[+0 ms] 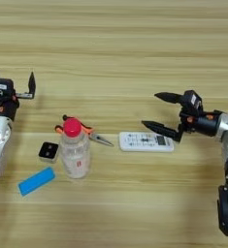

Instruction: Move the objects on the table

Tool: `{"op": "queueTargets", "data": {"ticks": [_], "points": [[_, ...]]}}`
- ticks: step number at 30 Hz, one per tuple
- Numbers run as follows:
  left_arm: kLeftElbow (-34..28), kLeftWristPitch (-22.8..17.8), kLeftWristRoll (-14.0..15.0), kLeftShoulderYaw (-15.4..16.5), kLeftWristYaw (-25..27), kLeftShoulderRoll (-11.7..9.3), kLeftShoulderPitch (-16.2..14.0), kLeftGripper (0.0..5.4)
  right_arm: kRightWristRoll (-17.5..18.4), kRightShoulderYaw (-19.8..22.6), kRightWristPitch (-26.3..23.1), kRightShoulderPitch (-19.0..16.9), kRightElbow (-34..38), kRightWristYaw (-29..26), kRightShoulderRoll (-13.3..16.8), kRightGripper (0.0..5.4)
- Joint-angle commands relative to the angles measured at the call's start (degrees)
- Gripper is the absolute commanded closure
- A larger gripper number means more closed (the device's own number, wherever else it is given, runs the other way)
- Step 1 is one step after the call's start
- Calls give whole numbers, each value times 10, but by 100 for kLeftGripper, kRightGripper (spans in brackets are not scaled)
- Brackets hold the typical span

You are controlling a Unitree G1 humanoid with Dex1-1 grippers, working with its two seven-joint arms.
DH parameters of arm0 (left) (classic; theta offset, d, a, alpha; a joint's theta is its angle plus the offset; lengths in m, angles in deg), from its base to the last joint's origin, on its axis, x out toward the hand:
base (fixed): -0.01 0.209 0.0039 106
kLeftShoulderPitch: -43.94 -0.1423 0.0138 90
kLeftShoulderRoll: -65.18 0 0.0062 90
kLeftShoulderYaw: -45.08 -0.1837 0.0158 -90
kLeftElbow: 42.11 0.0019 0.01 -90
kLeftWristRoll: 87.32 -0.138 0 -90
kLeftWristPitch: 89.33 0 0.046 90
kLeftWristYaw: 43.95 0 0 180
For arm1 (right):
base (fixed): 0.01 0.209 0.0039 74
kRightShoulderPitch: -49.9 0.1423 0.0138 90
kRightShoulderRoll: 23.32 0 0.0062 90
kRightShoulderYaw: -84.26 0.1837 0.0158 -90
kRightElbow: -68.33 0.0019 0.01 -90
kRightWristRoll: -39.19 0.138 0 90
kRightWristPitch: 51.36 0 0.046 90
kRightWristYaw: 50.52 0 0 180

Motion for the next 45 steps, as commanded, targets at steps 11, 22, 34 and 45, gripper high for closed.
{"op": "queueTargets", "data": {"ticks": [11, 22, 34, 45], "points": [[5, -5, -7, -1, 0, -3, 9, 0, -90, -59, 34, -2, -37, 6, 29, 2], [7, -7, -8, -2, -2, -2, 12, 0, -142, -86, 33, 9, -68, 40, 37, 2], [8, -7, -7, -2, -1, -3, 12, 0, -173, -112, 39, 4, -86, 78, 39, 56], [8, -7, -7, -2, -1, -2, 12, 0, -172, -116, 38, -6, -90, 81, 35, 176]]}}
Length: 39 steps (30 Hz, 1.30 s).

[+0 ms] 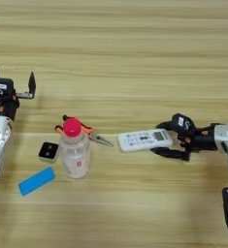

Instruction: Move the objects on the table

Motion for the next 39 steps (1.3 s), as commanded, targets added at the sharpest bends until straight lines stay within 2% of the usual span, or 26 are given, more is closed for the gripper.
{"op": "queueTargets", "data": {"ticks": [1, 10, 17, 24, 30, 35, 39], "points": [[5, -7, -7, -2, -1, -2, 10, 0, -20, -12, -4, -15, -10, 6, 4, 186], [6, -8, -7, -2, -1, -1, 11, 0, -23, -19, -4, -14, -11, 6, 4, 248], [7, -9, -7, -2, -2, -1, 12, 0, -16, -15, 1, -15, -8, 0, 1, 250], [7, -9, -7, -2, -2, -1, 12, 0, 7, 0, 11, -13, 2, -18, -5, 251], [7, -8, -8, -3, -2, -2, 12, 0, 41, 22, 10, -10, 22, -23, -26, 251], [7, -8, -8, -3, -2, -1, 12, 0, 46, 27, 2, -5, 34, 10, -55, 252], [6, -7, -9, -4, -3, -1, 12, 0, 36, 23, -8, 7, 31, 63, -81, 253]]}}
